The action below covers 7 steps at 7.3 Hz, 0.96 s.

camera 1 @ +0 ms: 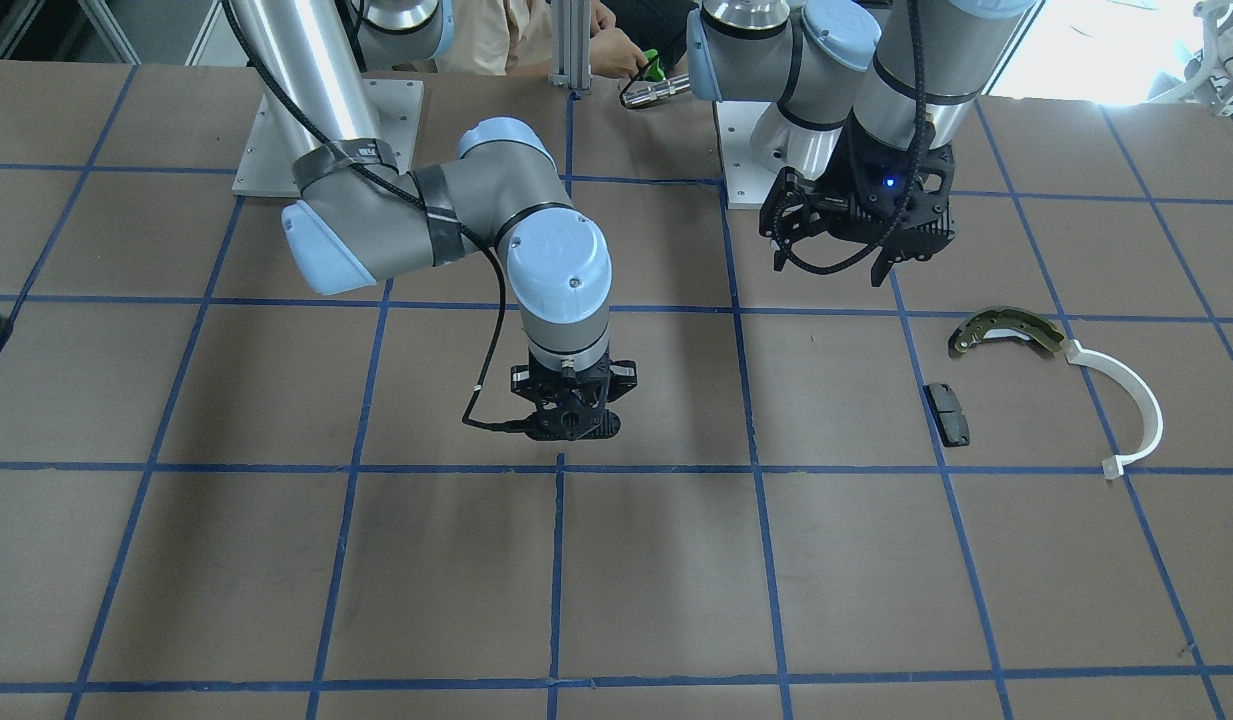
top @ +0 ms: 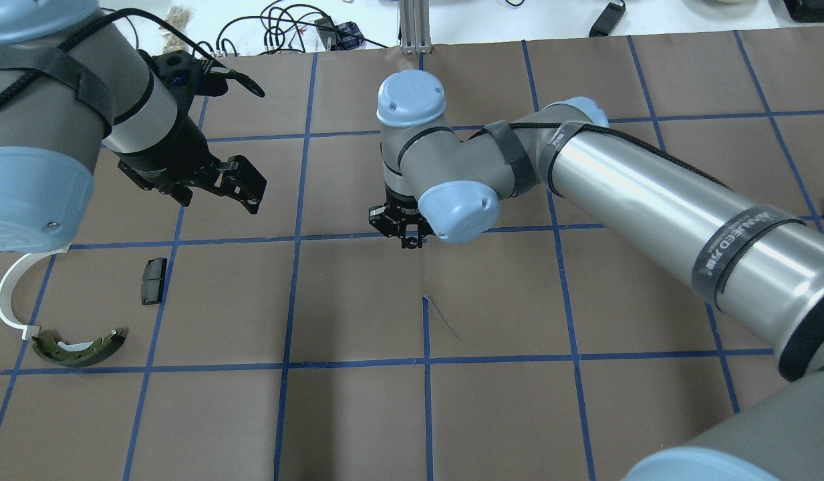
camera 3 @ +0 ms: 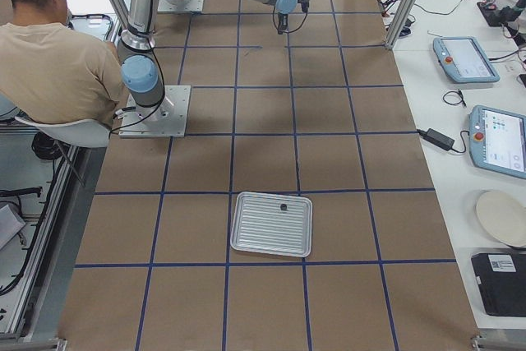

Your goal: Place bearing gear from tray to pile

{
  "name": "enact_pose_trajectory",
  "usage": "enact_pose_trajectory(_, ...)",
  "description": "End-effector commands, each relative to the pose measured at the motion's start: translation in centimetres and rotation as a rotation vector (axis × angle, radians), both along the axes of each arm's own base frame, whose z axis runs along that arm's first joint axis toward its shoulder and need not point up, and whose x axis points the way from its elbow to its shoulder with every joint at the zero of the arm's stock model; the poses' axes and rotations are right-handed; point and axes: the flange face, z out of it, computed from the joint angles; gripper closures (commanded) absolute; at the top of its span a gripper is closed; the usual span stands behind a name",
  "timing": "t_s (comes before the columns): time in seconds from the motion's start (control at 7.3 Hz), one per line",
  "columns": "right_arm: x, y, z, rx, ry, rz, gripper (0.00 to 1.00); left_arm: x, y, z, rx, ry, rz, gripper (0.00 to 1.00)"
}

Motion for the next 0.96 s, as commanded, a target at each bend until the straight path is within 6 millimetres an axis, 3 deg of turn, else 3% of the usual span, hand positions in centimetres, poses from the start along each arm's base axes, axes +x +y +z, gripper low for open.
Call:
enact_pose_trajectory(0.0, 0.0, 2.6, -3.6, -0.045, -0.048, -0.011, 0.35, 0.0, -0.1, -1.1, 0.032, 0.002, 0.011, 0.00)
enact_pose_trajectory(0.14, 0.0, 2.2, -2.8, -0.078, -0.057, -0.014, 0.00, 0.0, 0.1, -1.2, 0.034, 0.008, 0.014, 0.00)
enact_pose_trajectory(0.27, -1.2, 1.1, -2.6, -0.098, -0.048, 0.048, 0.00, 0.0, -0.1, -1.5, 0.035, 0.010, 0.017, 0.00)
enact_pose_trajectory(0.41, -4.3, -1.9, 0.0, -0.120, -0.049, 0.129, 0.00, 0.1, -0.2, -1.5, 0.029, 0.005, 0.010, 0.00)
enact_pose_trajectory(0.68, -14.6, -7.7, 4.9, -0.103, -0.018, 0.298, 0.00, -0.4, -0.6, -4.3, 0.089, 0.026, 0.039, 0.00)
enact_pose_trajectory(0.82, -20.4, -9.7, 5.4, -0.111, 0.030, 0.391, 0.00, -2.2, -0.5, -5.2, 0.107, 0.049, 0.107, 0.00)
